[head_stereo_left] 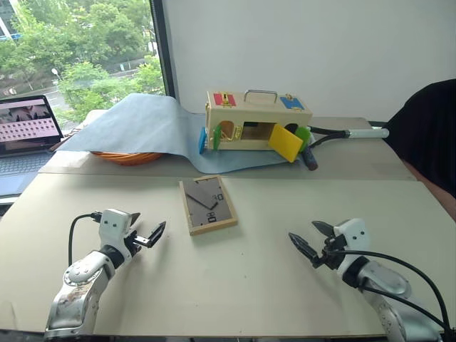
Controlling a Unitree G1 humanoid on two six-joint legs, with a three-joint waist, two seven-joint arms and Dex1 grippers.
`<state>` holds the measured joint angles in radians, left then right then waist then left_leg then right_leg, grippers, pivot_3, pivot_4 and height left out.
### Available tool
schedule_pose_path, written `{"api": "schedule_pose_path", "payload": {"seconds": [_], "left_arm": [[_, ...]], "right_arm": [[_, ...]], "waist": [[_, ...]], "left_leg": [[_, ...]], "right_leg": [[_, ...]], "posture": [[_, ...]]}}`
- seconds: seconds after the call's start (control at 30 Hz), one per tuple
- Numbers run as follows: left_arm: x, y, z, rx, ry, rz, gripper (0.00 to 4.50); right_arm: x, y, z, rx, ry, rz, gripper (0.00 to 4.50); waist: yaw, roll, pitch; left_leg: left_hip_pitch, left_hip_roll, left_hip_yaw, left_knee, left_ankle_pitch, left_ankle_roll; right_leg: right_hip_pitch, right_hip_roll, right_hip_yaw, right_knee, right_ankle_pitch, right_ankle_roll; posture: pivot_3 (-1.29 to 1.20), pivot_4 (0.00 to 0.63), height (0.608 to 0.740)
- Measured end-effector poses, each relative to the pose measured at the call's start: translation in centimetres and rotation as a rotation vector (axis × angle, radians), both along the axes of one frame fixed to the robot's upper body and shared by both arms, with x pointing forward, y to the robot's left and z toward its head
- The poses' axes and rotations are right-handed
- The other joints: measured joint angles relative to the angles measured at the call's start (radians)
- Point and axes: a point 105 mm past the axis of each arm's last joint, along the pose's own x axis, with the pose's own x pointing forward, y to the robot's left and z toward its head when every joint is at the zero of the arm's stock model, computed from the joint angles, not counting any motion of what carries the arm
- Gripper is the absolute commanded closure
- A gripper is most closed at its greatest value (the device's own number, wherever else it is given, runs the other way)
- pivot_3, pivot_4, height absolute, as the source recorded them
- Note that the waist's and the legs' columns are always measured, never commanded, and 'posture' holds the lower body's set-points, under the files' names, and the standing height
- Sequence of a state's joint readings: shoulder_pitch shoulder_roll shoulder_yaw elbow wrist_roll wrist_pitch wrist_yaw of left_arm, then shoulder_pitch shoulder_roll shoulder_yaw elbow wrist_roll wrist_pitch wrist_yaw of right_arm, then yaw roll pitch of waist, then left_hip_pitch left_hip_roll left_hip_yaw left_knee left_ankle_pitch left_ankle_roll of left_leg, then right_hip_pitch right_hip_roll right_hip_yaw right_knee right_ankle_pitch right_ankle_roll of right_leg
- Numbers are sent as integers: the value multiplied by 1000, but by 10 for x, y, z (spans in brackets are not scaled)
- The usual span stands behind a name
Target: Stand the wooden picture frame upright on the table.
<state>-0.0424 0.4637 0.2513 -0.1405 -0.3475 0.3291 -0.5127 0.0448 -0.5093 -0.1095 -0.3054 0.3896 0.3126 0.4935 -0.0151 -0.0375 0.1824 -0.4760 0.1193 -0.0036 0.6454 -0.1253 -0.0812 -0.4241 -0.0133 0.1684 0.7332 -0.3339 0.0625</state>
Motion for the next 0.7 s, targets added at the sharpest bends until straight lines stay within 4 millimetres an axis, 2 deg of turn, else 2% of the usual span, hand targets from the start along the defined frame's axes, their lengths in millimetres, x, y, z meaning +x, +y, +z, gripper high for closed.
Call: {"api": "schedule_pose_path", "payload": {"seconds": [0.17, 0.27, 0.37, 0.43, 0.47, 0.6, 0.63, 0.7], "left_arm": [[-3, -2, 3, -29, 21, -66, 0], [-4, -1, 14, -52, 48, -148, 685], [1, 5, 32, -41, 25, -154, 1812], [7, 3, 34, -31, 34, -144, 2540], [9, 1, 32, -25, 47, -141, 3033], [21, -7, 27, 3, 87, -120, 4471], [23, -10, 26, 11, 91, -113, 4500], [35, -18, 25, 14, 101, -99, 4500]], "right_arm": [[2, 6, 6, 15, 10, 44, 198], [7, 17, 25, -27, -4, 145, 853], [18, 31, 41, -64, -34, 227, 1918], [33, 40, 41, -94, -26, 254, 2557], [40, 43, 39, -114, -14, 262, 3012], [68, 62, 25, -160, 58, 302, 4322], [73, 69, 21, -166, 70, 322, 4468], [90, 84, 18, -179, 91, 345, 4468]], "waist": [[0, 0, 0], [-6, 0, 0], [-6, 0, 0], [-6, 0, 0], [-5, 0, 0], [-1, 0, 0], [0, 0, 0], [-1, 0, 0]], "left_leg": [[0, 0, 0, 0, 0, 0], [0, 0, 0, 0, 0, 0], [1, 0, -1, 0, 0, 0], [1, 0, -1, 0, 0, 0], [1, 0, -1, 0, 0, 0], [0, 0, -1, 0, 0, 0], [0, 0, -1, 0, 0, 0], [0, 0, -1, 0, 0, 0]], "right_leg": [[0, 0, 0, 0, 0, 0], [0, 0, 0, 1, 0, 0], [1, 0, -1, 0, -1, 0], [1, 0, -1, 0, 0, 0], [1, 0, -1, 0, 0, 0], [0, 0, -2, 0, 2, -3], [0, 0, -2, 0, 2, -3], [-1, 0, -2, 0, 2, -3]], "posture": [[0, 150, 670], [0, 150, 670], [0, 150, 670], [0, 150, 670], [0, 150, 670], [0, 150, 670], [0, 150, 670], [0, 150, 670]]}}
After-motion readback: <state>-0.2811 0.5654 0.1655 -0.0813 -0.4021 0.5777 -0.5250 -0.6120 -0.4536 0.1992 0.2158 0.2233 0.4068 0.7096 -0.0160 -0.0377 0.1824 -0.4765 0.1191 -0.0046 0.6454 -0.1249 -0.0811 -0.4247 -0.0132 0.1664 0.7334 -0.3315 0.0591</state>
